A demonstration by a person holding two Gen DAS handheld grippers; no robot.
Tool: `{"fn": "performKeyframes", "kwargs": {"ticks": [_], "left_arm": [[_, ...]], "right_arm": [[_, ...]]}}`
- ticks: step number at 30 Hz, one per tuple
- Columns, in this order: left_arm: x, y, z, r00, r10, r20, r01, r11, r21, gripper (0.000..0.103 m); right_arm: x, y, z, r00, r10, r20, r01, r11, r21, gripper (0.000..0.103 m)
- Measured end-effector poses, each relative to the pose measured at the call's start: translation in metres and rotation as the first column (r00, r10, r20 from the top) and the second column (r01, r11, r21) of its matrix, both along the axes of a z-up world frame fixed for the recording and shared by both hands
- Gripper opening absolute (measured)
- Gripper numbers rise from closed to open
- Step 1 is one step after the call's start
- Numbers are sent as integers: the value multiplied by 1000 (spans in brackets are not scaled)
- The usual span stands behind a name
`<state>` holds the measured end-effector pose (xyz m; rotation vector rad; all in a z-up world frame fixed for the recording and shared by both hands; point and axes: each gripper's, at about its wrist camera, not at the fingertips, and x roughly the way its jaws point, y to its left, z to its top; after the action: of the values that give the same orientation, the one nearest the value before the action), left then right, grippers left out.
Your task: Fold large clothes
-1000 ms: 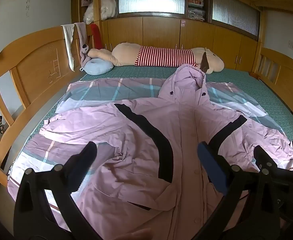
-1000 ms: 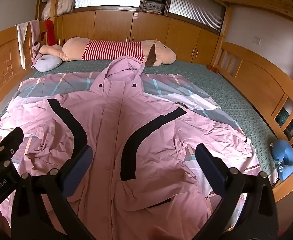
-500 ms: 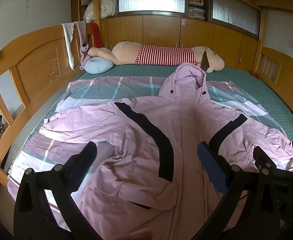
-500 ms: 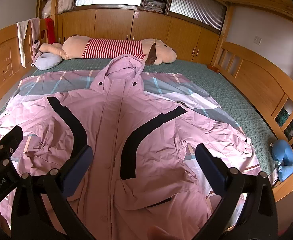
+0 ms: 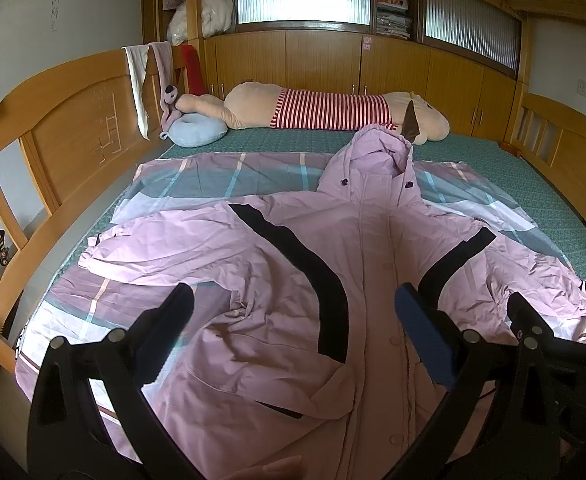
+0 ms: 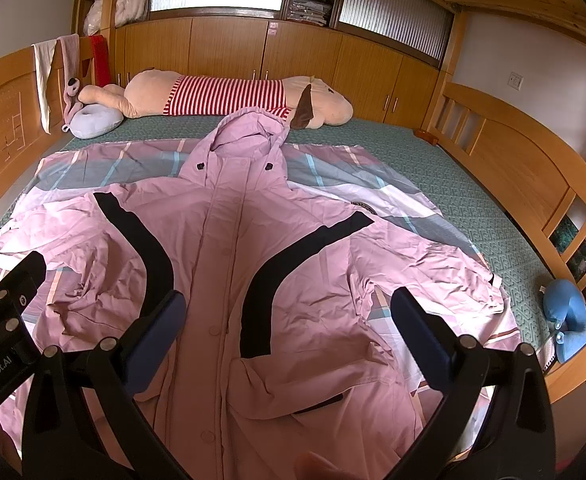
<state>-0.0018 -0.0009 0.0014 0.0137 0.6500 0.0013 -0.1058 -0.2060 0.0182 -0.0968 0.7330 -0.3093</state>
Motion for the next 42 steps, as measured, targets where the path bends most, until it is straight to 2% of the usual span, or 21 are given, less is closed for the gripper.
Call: {"fn": "performKeyframes", "kwargs": {"ticks": [6,7,9,36,42], "left_arm": [[-6,-1,1,1000,0,-1,0,1000,-1,101],[0,4,-16,1000,-1,-4,1,1000,-2,101],[-1,5,-20,1000,-1,-4,1,1000,-1,101],[0,0,-18,1000,-2,-10,2,1000,-1,101],[-2,5,-29,1000,-4,-11,4,1000,0,101]], "right_arm": [[0,0,0,1000,-1,0,1,1000,-2,102],[0,-1,0,1000,-1,-1,1,1000,-2,102],[0,0,1,1000,0,-2,0,1000,-1,102],[1,0,-4,1000,-2,-4,2,1000,-7,102],[-1,-1,-5,1000,1,-8,-1,1000,-7,102]]}}
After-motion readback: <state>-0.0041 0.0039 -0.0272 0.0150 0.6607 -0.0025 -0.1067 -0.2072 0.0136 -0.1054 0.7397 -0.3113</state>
